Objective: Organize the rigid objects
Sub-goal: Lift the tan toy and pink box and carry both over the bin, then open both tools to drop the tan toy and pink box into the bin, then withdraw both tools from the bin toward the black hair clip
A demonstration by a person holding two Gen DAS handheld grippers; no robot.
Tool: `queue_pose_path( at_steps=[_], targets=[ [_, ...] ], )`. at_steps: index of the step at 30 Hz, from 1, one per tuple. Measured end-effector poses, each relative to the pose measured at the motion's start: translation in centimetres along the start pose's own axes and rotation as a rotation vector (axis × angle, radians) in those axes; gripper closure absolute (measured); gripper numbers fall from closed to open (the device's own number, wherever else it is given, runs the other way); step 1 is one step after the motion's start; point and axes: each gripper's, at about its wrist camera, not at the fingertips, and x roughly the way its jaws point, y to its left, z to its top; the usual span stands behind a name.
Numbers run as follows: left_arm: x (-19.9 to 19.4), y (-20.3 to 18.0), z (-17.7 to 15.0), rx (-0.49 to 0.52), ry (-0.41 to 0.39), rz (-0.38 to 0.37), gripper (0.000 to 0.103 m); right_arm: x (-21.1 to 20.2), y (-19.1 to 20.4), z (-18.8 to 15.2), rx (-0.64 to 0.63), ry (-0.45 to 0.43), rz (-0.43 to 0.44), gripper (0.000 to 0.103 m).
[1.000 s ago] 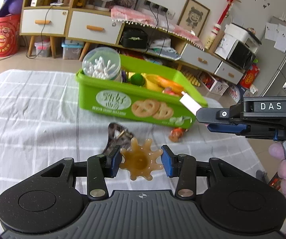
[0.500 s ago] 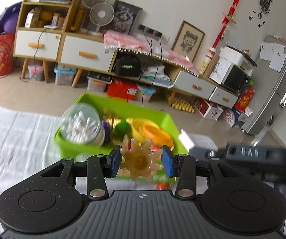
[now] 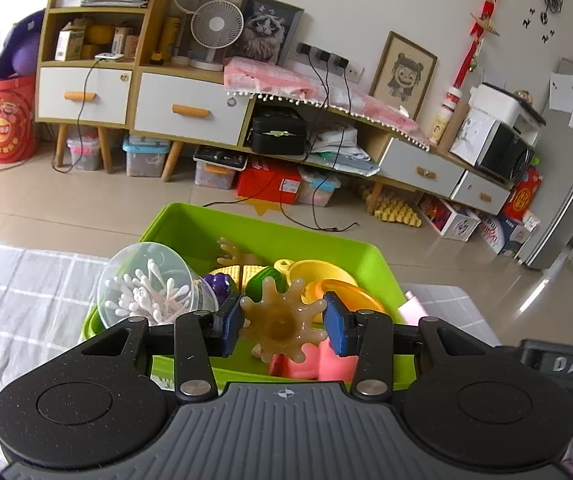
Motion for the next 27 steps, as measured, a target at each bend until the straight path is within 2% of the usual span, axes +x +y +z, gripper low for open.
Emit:
queue_pose_path(
  at_steps=[3,5,16,27],
  targets=[
    [0.2,0.2,-0.1,0.005,-0.025,0.009,0.050,-0.1,0.0,0.1,0.013,-0.032,0.018,0.079],
    [0.0,0.5,-0.2,-0.024,-0.029,0.001,0.033,-0.3,0.0,0.3,0.019,-0.029,0.035,0.067],
    [-2.2,0.3,-1.0,-0.001,-0.015,0.001,0.020,-1.2,0.5,0.0,-0.023,-0.005,0.019,0.064],
    [-4.5,1.2,-2.8,0.012,0.038,0.038,0.008,-2.7,1.2,-1.2,-0.096,0.038,-0.020,0.047]
  ],
)
